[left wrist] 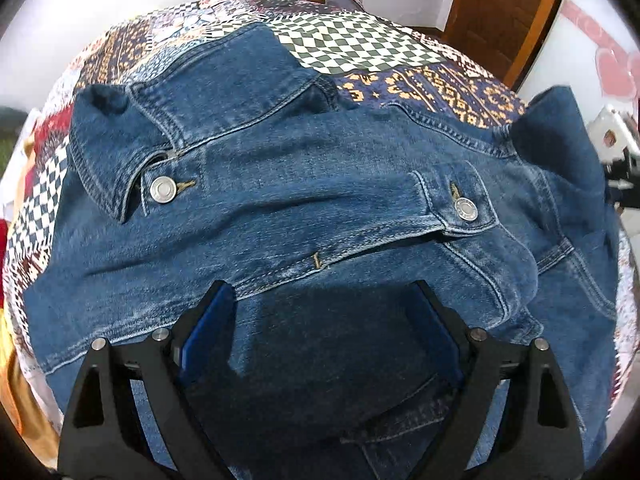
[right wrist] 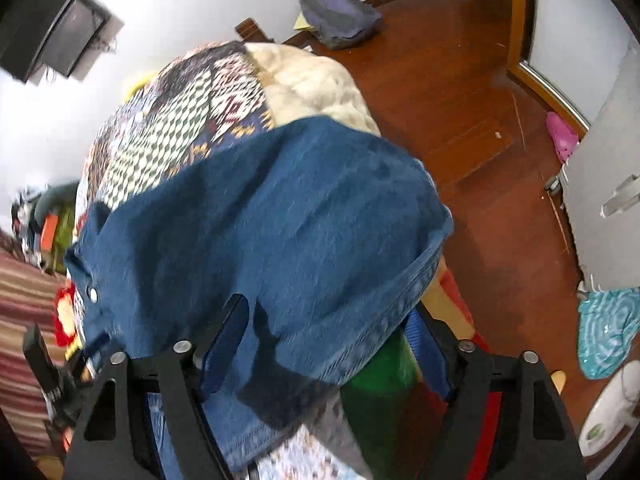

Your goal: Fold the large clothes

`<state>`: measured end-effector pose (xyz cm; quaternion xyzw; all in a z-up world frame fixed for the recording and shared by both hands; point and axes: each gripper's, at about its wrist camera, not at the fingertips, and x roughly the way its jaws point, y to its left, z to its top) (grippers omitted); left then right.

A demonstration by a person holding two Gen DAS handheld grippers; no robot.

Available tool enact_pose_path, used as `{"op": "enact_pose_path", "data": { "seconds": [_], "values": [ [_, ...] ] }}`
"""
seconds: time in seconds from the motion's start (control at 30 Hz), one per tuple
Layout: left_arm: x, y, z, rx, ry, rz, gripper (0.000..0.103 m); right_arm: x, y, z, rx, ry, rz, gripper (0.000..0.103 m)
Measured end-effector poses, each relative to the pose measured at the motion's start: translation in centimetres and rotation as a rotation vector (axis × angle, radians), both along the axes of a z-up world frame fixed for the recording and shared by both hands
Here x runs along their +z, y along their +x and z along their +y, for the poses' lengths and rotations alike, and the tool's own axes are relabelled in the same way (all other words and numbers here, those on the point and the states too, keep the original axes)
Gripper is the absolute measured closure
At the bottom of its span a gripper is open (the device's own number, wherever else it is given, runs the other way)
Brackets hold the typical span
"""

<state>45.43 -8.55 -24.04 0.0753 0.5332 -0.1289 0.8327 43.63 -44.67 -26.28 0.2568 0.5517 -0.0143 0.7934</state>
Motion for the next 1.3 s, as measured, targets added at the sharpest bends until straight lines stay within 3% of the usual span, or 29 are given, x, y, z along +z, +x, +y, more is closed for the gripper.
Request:
{"op": "enact_pose_path", "data": {
  "seconds": [0.23,0.3,0.4,0.53,0.67,0.93,1.0,1.1,1.3],
  "values": [
    [-0.1,0.0,-0.4,0.006,-0.008,-0.003,0.013,-0.4,1.3,-0.7,-0.054,0.029,-0.040,0.054],
    [0.0,0.3,-0.3,0.016,-0.009,0.002,0.013,0.3,1.0,-0.5,-0.053,0.015,-0.074,0.071],
    [0.3,0.5,-0.1,0.032,-0.039,0.012,0.013,1.8,0.4,0.0,-0.048,-0.019,-0.108,0.082],
    [2.0,0.0,1.0,0.068,-0.093,-0.004,0.014,4.5,-0.3,1.2,-0.015,-0.033,-0.138,0.084],
    [4.3,-0.9,2.2,0.068,-0.093,-0.063,0.014,8.7,-1.3,3.2,0.038,-0.017,-0.235,0.085],
    [9.3,-3.7,6.5,0.106,-0.124,-0.188,0.014,16.5,-2.8,12.9,0.244,0.005,-0.413,0.088],
    [10.1,-4.4,7.5,0.120,-0.136,-0.207,0.014,17.2,-2.8,15.9,0.308,0.029,-0.429,0.088],
    [11.2,-5.6,9.0,0.141,-0.141,-0.237,0.014,16.4,-2.5,20.6,0.395,0.032,-0.404,0.088],
    [11.1,-7.8,11.7,0.161,-0.137,-0.236,0.014,8.7,-1.7,28.6,0.522,0.033,-0.204,0.088]
  ]
}}
